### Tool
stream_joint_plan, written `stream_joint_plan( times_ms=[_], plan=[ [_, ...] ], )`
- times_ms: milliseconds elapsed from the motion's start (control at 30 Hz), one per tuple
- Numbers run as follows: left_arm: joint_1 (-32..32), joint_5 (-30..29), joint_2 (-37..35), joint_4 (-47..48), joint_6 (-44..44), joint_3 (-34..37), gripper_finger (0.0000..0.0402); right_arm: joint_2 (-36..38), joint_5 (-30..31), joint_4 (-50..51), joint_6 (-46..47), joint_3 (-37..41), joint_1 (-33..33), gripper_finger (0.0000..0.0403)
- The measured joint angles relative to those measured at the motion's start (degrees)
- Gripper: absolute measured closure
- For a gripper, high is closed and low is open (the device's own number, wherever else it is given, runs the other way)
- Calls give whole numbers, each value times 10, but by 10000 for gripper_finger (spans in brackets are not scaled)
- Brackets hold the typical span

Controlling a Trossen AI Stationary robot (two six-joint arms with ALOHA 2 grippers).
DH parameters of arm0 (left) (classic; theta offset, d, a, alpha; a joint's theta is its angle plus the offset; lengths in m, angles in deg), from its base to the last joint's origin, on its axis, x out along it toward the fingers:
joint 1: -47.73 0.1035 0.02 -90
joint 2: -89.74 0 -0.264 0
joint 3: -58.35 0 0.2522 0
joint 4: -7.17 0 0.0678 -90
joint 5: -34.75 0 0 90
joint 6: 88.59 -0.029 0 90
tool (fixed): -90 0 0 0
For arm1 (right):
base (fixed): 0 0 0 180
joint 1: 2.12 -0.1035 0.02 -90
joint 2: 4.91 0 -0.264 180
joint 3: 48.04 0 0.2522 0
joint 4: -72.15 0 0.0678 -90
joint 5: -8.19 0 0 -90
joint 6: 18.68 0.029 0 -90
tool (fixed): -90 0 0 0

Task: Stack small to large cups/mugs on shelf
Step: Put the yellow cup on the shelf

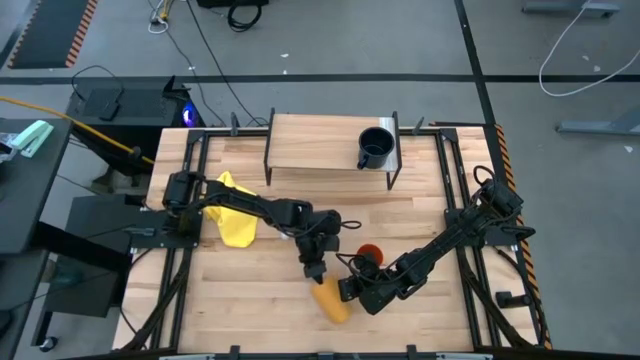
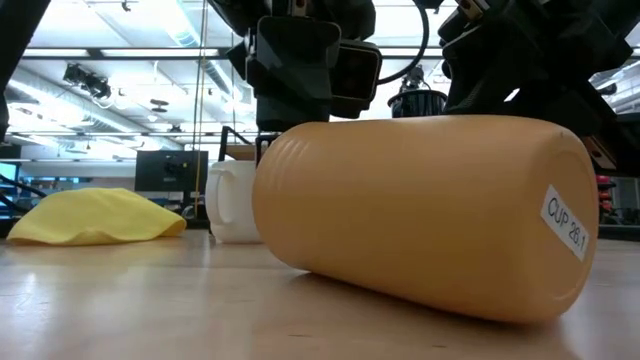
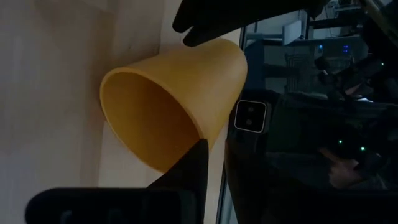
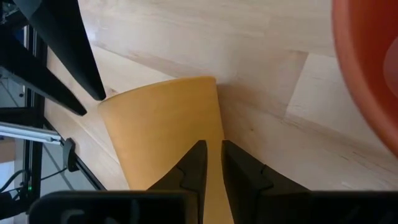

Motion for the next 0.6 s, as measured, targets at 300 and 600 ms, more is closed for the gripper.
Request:
stream_joint_plan(
  times_ms=[300, 600],
  plan=[
    [0, -4, 0, 7, 0, 0, 336, 0, -5, 0, 2, 0, 0, 347],
    [-5, -5, 16, 3, 6, -1, 338, 0, -9, -1, 1, 0, 0, 347]
  ],
)
